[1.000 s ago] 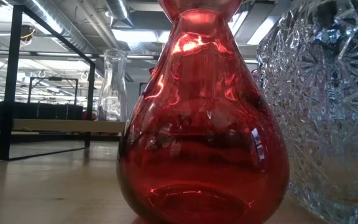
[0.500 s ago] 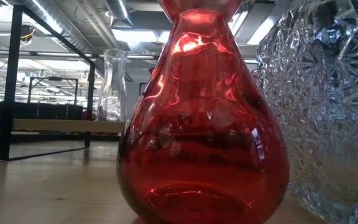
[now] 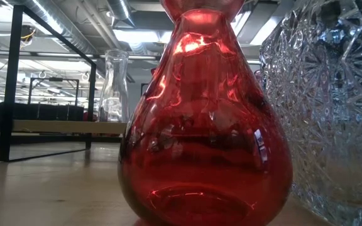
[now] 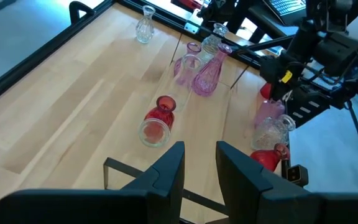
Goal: Sort vases onto shelf
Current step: Put the purple flower vase on the shelf aligned with the other purple flower vase
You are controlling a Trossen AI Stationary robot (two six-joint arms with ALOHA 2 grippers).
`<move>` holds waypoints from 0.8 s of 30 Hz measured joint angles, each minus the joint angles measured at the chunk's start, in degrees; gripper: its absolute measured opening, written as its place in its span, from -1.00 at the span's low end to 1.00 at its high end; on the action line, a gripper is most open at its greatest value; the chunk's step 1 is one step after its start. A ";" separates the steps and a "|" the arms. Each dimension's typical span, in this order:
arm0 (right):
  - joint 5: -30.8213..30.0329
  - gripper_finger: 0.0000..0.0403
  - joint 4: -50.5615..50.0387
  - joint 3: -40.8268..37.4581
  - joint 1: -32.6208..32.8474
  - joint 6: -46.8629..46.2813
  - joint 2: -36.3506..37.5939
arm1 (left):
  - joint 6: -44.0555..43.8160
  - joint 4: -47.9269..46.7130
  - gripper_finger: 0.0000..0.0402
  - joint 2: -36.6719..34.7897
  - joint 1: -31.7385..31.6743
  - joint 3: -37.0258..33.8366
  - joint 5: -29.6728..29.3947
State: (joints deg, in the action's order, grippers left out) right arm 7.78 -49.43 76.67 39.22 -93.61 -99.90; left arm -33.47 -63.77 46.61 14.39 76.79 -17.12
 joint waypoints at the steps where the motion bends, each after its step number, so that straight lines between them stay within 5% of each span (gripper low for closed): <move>1: 0.26 -0.99 -0.88 0.81 -0.28 0.97 0.01 | 0.37 0.02 -0.57 0.00 0.00 0.00 0.00; 16: -2.23 -0.99 -26.46 16.47 -8.93 20.54 0.09 | 1.13 0.00 -0.57 0.00 0.00 0.00 -0.51; 24: -5.29 -0.99 -30.33 18.70 -13.89 36.01 0.11 | 1.17 -0.02 -0.57 0.00 0.00 0.00 -1.39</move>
State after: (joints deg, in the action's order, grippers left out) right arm 2.49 -79.76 95.37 25.33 -57.60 -99.79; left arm -32.29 -63.79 46.61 14.39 76.79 -18.51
